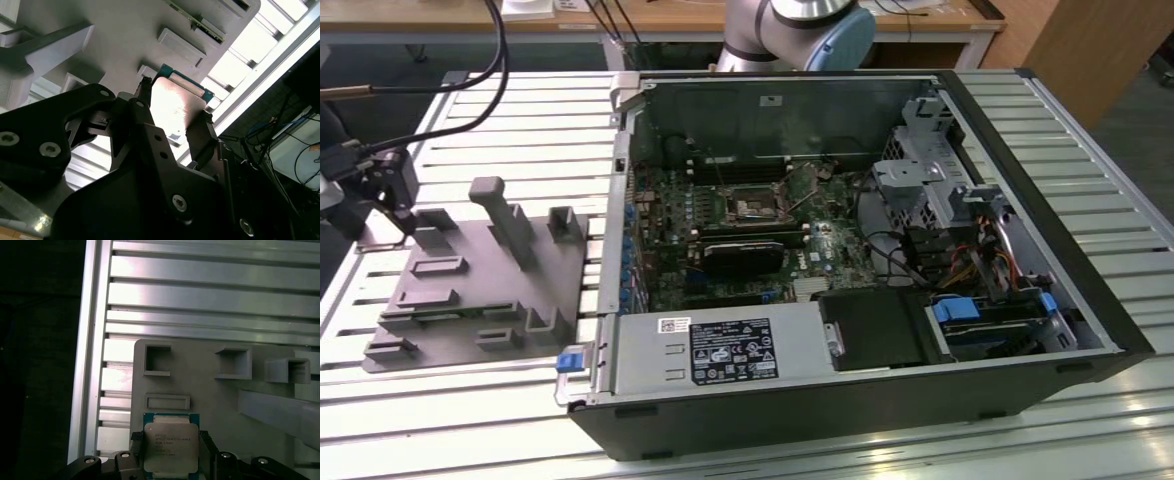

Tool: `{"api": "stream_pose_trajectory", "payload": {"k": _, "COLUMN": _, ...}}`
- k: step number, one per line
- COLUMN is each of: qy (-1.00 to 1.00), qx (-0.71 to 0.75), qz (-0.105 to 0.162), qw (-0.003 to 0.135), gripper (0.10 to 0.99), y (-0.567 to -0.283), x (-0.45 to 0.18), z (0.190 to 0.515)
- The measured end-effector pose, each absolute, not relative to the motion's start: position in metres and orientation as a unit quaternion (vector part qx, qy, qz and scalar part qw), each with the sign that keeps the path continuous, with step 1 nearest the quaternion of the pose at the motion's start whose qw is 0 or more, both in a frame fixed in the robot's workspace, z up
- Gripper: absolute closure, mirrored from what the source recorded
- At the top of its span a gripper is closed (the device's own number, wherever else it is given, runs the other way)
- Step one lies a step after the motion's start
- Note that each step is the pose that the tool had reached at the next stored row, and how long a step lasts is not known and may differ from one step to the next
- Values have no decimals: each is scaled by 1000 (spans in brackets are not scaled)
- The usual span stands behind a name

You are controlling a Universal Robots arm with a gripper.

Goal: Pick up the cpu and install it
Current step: 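Pick up the cpu and move it towards the insertion slot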

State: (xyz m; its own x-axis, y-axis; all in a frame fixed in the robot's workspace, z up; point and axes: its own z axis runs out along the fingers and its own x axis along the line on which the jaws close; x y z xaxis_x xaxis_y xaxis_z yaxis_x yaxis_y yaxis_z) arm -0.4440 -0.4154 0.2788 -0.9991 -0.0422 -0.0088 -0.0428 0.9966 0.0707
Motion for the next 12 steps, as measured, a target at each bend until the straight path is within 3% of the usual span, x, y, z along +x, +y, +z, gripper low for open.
{"api": "stream_pose_trajectory", "payload": {"k": 12, "qy": 999, "qx": -21, "qz": 35, "qw": 4, "gripper": 557, "y": -415, "x": -444, "z": 281}}
